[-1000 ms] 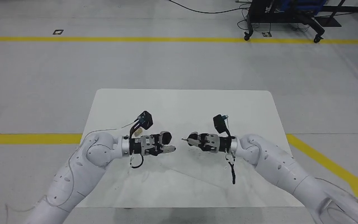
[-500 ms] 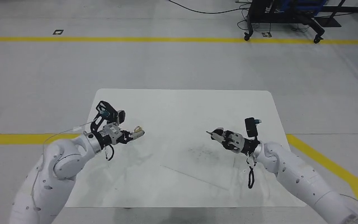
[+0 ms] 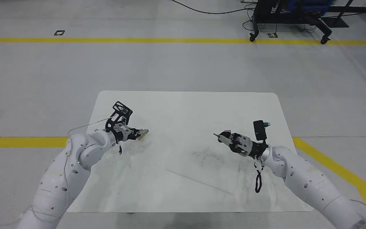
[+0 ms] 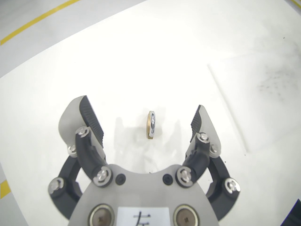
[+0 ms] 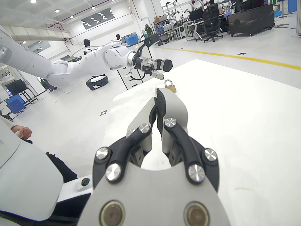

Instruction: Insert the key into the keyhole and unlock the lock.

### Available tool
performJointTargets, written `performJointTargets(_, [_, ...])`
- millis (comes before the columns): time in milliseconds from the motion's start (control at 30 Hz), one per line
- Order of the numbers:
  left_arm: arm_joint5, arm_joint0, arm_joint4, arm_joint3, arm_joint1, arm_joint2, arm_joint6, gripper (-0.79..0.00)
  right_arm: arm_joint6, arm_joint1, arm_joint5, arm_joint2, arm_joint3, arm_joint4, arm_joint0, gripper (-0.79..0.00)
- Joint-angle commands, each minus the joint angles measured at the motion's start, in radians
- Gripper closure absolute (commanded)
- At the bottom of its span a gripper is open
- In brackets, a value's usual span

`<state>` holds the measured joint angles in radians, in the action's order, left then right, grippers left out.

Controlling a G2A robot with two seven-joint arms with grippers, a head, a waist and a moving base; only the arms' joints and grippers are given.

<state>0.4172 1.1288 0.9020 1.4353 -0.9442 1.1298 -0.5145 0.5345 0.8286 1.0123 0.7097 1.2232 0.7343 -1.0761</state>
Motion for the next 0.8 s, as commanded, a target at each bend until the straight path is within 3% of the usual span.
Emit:
performJointTargets(0, [0.008, -0.008, 0.004, -0.008, -0.004, -0.019, -0.020, -0.372, 0.000, 0.000, 0.000, 0.000, 0.000, 0.000, 0.000, 0.000])
performJointTargets(233, [-0.031, -0.036, 0.057, -0.024, -0.019, -0.070, -0.088, -0.372, 0.000, 0.000, 0.000, 0.000, 0.000, 0.000, 0.000, 0.000])
performJointTargets(533, [-0.022, -0.021, 0.060, -0.010, -0.017, -0.053, -0.108, -0.369, 0.000, 0.000, 0.000, 0.000, 0.000, 0.000, 0.000, 0.000])
performJointTargets(633, [-0.032, -0.012, 0.052, -0.005, -0.017, -0.043, -0.115, -0.332, 0.000, 0.000, 0.000, 0.000, 0.000, 0.000, 0.000, 0.000])
performJointTargets(667, [-0.029, -0.008, 0.043, -0.003, -0.017, -0.040, -0.110, -0.268, 0.000, 0.000, 0.000, 0.000, 0.000, 0.000, 0.000, 0.000])
performJointTargets(767, [-0.016, -0.002, 0.031, -0.002, -0.016, -0.030, -0.104, -0.188, 0.000, 0.000, 0.000, 0.000, 0.000, 0.000, 0.000, 0.000])
